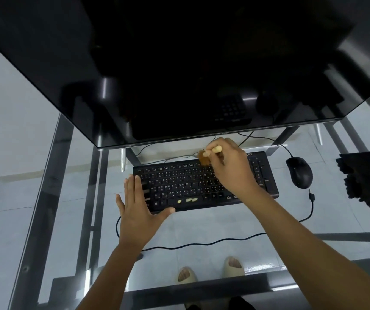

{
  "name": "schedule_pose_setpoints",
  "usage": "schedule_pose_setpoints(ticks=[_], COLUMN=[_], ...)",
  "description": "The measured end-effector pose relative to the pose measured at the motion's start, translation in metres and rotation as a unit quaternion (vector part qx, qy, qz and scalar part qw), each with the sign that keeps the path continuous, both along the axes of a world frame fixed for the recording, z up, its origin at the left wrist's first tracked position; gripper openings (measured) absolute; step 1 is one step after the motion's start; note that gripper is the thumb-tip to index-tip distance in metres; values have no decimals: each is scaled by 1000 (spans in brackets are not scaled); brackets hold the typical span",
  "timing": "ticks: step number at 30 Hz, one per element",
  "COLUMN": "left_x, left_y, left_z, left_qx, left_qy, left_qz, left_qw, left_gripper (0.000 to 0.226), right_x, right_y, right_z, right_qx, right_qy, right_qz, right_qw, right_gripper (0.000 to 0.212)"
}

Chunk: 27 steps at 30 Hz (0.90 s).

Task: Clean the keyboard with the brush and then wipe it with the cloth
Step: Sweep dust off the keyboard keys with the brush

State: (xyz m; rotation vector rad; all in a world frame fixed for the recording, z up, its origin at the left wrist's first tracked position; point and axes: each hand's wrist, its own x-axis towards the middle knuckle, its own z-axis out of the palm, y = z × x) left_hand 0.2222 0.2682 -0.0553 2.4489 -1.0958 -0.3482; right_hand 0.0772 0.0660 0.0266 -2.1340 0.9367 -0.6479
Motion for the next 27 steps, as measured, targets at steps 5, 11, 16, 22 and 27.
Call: schedule_pose_setpoints(ticks=[5, 11, 16, 22, 27], left_x=[3, 0, -4, -4, -5], left_y=[10, 19, 21, 24, 24], left_z=[-10, -18, -17, -18, -16], left_qx=[-15, -40, -35, -27, -48], left_qy=[33, 89, 80, 101, 100], left_qz=[24, 55, 70, 83, 73], left_qw=[999, 994, 994, 991, 991], left_gripper=[119, 116, 112, 113, 116], right_x=[18, 36, 43, 52, 56], right_y=[11, 21, 29, 48, 64], right_z=[-2, 7, 3, 1, 6], right_qx=[89, 166, 7, 13, 0], right_qy=[60, 56, 23, 99, -8], right_qz=[72, 102, 31, 141, 123], right_qw=[992, 979, 999, 985, 992], right_gripper=[5, 8, 4, 11, 10])
